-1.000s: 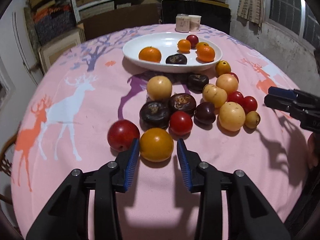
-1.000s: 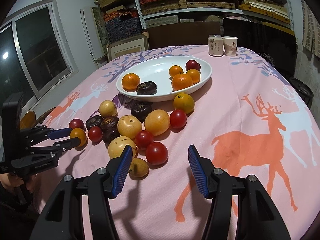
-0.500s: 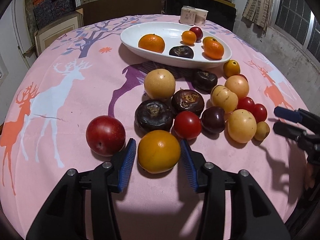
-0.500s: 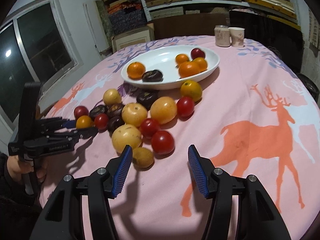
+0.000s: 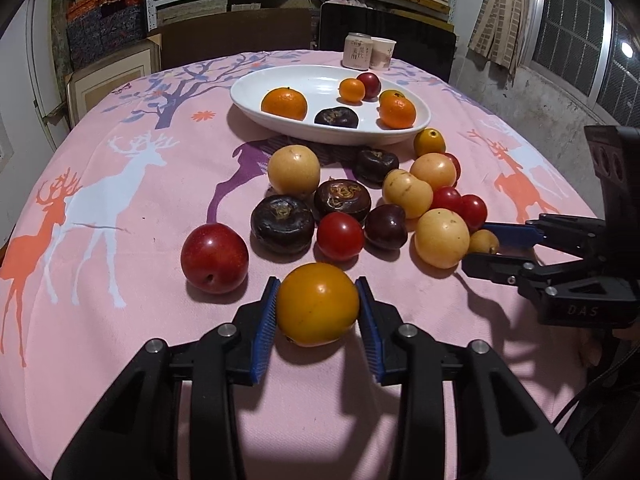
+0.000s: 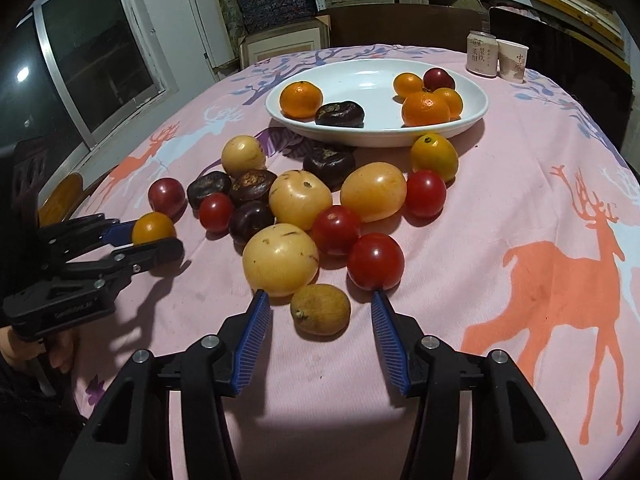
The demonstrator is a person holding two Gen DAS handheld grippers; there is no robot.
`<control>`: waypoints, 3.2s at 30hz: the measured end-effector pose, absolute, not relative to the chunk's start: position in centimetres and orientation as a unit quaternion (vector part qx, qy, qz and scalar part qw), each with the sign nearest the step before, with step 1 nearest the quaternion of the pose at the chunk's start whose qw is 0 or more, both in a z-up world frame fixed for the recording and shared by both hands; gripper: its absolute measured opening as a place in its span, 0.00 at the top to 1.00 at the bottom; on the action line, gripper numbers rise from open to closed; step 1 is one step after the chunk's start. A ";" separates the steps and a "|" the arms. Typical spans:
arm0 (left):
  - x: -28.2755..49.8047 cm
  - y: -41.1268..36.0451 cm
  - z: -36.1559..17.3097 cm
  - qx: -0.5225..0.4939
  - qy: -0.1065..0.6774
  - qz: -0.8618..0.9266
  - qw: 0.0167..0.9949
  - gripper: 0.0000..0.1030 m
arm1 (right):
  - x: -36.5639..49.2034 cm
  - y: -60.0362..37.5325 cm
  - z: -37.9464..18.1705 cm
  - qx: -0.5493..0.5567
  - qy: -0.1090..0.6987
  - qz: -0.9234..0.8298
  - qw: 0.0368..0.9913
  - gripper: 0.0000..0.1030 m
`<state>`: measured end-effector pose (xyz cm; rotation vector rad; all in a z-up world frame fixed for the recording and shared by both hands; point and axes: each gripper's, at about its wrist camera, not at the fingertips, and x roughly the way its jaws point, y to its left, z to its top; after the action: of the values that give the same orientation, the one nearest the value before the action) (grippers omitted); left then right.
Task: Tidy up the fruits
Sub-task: 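Place a yellow-orange fruit on the plate with left tool while right tool places a tangerine, then carry a red apple to the plate with left tool while right tool carries a tomato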
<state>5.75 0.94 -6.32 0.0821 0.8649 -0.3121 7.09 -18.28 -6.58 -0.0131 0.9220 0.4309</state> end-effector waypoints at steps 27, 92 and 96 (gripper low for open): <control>5.7 1.4 -6.8 0.027 0.424 -0.151 0.892 0.64 | 7.2 -18.3 -6.1 -0.004 0.432 0.216 0.876 0.72; 9.5 4.5 -6.5 0.037 0.429 -0.119 0.895 0.63 | 8.6 -22.4 -3.8 0.076 0.352 0.208 0.909 0.42; 9.0 4.9 -5.7 0.018 0.407 -0.116 0.906 0.63 | 8.6 -21.1 -4.3 0.037 0.380 0.190 0.905 0.42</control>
<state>9.01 4.92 -5.65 0.0364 0.8405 -0.2395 8.59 -21.13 -4.34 0.0756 0.7852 0.3916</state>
